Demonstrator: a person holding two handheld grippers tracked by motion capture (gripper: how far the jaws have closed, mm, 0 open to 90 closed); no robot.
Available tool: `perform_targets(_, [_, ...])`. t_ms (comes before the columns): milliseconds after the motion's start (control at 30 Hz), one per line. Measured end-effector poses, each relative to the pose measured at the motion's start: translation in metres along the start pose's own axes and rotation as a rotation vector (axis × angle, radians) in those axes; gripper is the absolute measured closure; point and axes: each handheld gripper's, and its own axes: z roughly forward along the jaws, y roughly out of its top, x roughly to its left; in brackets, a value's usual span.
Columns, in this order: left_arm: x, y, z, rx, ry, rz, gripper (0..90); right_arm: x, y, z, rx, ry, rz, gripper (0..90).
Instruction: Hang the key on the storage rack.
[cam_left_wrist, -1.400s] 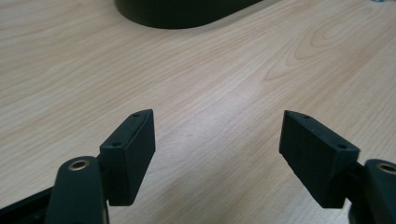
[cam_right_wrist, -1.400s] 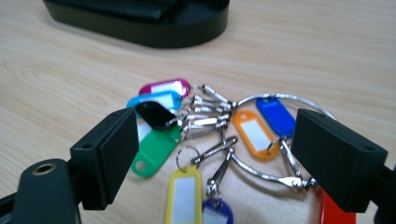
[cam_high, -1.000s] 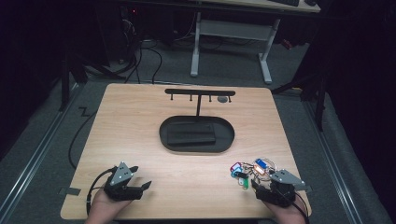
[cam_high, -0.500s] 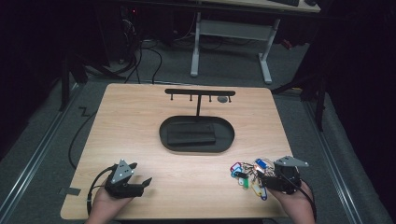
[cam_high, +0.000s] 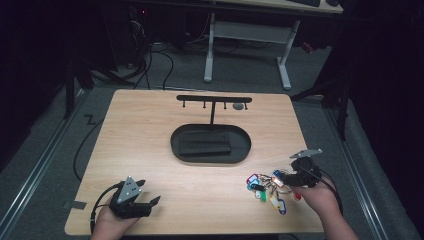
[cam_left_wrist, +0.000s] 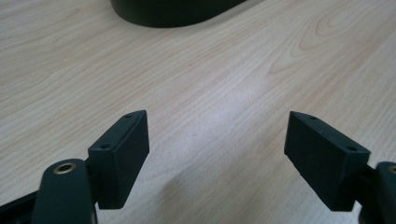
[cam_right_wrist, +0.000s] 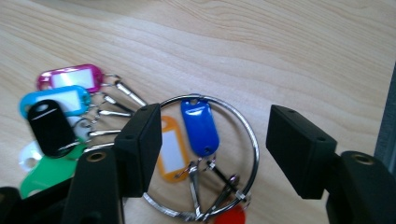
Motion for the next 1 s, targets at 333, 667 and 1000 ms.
perform_targets(333, [-0.001,-0.005,-0.007,0.003,0.013,-0.006,24.3,-0.021,0.014,0.029,0.197,-0.026,-0.021,50.3])
perform_targets(667, [-0.007,-0.003,-0.002,0.000,0.002,0.014,24.8,-0.038,0.015,0.033,0.290,0.045,0.042,57.7])
perform_targets(1000, [-0.007,-0.002,0.001,0.010,-0.010,0.024,24.9,-0.036,0.018,0.044,0.369,0.062,0.045,56.1])
